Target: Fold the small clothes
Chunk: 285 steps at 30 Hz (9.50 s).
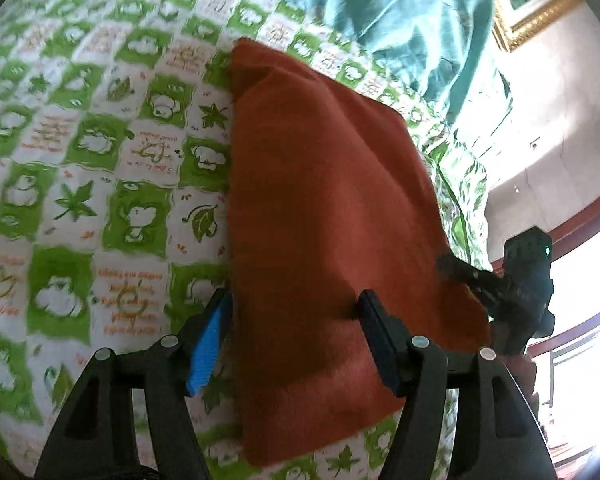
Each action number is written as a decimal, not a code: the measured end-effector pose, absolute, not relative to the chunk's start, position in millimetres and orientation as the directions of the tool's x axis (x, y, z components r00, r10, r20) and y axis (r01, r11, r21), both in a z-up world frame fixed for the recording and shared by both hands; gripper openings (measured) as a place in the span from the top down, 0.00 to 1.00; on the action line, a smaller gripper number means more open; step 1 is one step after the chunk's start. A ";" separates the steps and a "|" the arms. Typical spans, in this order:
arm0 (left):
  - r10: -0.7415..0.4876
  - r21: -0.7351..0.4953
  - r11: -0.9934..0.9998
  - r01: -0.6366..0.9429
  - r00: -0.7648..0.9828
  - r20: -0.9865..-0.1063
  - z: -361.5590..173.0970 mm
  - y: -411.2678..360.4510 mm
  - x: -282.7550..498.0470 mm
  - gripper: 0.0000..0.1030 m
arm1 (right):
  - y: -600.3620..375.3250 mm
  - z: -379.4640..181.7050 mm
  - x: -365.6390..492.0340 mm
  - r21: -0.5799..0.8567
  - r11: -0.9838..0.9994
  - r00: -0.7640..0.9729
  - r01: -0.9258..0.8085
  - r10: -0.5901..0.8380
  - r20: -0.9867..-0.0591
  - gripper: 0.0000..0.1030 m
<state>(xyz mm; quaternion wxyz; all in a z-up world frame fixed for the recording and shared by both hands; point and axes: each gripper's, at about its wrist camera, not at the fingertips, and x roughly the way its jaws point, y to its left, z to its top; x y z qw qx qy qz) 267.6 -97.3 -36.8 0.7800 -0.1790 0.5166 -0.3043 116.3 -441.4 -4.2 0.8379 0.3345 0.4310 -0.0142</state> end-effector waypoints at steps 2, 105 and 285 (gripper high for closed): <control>-0.668 -0.608 0.743 0.280 0.254 -0.699 -44.4 -102.0 279.6 0.33 | -441.9 -5.8 118.4 0.565 0.766 0.630 0.307 0.282 -0.723 0.34; -0.371 -0.327 0.927 0.181 0.566 -0.737 10.0 87.0 133.1 0.71 | -238.4 22.6 79.7 0.551 0.816 0.660 0.172 0.320 -0.680 0.64; -0.029 0.050 0.992 0.117 0.590 -0.807 1.0 68.6 6.4 0.16 | -123.1 23.7 -22.1 0.223 0.973 0.599 0.065 0.141 -0.788 0.14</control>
